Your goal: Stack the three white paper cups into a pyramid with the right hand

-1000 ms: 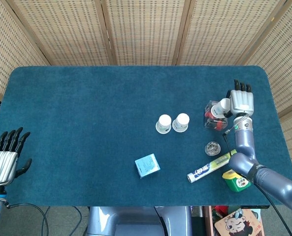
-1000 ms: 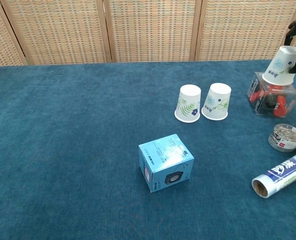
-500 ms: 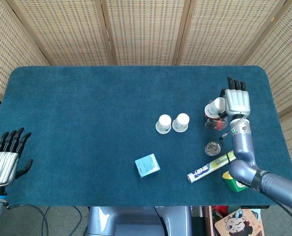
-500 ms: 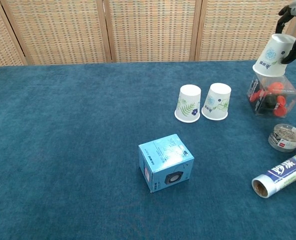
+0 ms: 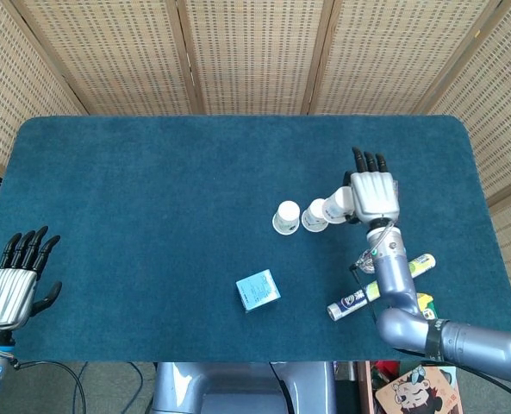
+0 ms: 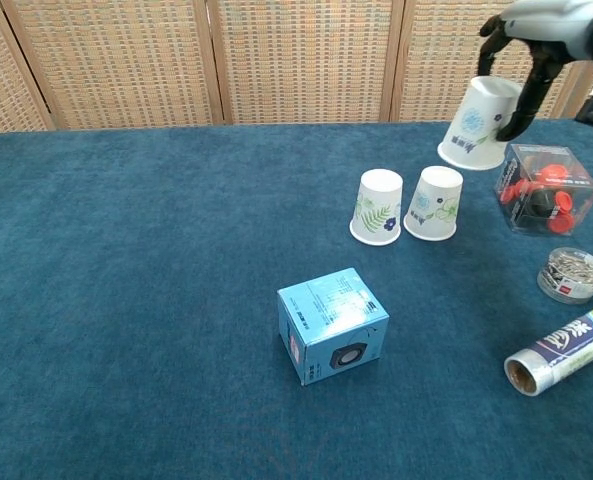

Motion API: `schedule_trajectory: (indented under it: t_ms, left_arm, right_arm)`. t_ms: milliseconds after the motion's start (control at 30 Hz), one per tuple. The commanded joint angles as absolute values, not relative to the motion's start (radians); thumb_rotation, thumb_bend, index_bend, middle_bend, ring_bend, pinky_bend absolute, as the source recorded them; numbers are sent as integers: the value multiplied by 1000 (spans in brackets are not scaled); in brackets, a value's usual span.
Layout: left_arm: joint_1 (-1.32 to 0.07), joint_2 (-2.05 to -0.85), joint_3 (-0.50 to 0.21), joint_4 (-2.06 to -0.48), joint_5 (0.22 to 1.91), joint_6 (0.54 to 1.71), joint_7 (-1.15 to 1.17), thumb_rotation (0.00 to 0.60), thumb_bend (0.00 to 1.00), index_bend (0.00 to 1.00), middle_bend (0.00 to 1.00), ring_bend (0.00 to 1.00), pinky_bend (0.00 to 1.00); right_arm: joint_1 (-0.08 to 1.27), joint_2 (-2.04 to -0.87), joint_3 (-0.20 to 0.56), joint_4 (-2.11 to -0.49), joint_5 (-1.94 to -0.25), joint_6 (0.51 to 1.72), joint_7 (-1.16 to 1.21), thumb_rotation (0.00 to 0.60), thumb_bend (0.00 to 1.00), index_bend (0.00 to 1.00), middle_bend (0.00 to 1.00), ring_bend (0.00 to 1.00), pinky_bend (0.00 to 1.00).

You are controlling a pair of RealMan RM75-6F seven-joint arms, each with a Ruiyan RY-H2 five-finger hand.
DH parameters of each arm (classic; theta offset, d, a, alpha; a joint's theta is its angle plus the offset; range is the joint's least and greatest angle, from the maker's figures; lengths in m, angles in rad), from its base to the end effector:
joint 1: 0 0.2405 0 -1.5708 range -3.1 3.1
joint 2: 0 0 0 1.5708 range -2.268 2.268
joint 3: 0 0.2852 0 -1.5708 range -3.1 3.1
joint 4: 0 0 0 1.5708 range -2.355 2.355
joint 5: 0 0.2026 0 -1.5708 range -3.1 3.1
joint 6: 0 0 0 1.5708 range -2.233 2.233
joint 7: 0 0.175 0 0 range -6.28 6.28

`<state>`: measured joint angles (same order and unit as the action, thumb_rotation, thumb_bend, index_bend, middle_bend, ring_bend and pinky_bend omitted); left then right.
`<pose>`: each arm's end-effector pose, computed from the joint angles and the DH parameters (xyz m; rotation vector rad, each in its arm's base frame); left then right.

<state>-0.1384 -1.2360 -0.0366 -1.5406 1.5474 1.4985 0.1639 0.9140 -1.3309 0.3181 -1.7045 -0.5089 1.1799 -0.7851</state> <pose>-0.3194 0.2285 0.1408 -1.4874 -0.7555 -0.8822 -0.1366 -0.4462 0.0934 1.5283 -0.8668 0.7151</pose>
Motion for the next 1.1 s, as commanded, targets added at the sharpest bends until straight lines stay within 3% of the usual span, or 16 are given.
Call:
schedule_trajectory:
  t_ms: [33,467,1100]
  left_arm:
    - [-136,-1234,-38,-1541,1548,1504,161,600,354,81,0,0,0]
    - [-135,-1226,-38,-1537,1549,1503,129,600,354,81,0,0,0]
    - [-140,-1230,-36,-1536,1548,1492,134,600,354,81,0,0,0]
  right_arm:
    - [954,-1379,320,-1712,-499,1196,-821,600,132,507,0,0,0]
    - [1041,-1541,332,-1518,-459,1161,-845,600,132,507,0,0,0]
    - [1043,-1518,342,-1497,-427,1149,-854,600,132,507,0,0,0]
